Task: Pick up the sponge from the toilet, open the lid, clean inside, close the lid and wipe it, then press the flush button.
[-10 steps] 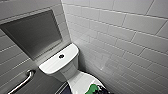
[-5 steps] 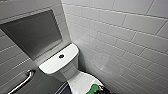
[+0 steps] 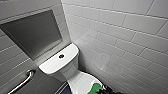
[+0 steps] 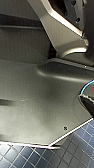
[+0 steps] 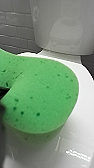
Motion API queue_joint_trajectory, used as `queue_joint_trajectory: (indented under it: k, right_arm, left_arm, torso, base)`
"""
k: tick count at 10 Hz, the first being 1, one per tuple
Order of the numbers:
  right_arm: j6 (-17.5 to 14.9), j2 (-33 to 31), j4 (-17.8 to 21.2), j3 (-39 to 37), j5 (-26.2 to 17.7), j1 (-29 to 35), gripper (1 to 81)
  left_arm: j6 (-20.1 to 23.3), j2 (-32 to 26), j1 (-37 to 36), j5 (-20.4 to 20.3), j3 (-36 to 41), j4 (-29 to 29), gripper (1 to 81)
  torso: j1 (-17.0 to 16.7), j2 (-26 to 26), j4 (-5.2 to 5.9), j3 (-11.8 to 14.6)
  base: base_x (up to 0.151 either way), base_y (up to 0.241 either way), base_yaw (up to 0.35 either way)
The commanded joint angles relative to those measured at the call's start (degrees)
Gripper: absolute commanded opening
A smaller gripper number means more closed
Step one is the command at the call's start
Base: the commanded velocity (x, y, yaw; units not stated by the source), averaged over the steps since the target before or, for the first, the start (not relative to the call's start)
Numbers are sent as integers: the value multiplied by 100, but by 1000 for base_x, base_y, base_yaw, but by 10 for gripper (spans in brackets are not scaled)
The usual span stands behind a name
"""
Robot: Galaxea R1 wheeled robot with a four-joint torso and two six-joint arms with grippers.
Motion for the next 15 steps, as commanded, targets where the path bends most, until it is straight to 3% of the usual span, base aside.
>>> queue_joint_trajectory:
  k: [1,9,15]
  right_arm:
    - [17,-591,-159,905,-198,597,10]
    - [-1,-1857,-484,1626,-189,-326,10]
    - [-9,-1866,-520,932,-110,-1353,10]
  left_arm:
    - [14,-33,48,394,18,6,811]
    - [22,19,-136,385,53,6,811]
    - [14,11,-285,376,53,-3,811]
  torso:
    - [0,0,0,0]
    - [0,0,0,0]
    - [0,0,0,0]
  base:
    - [0,0,0]
    - [0,0,0]
    - [0,0,0]
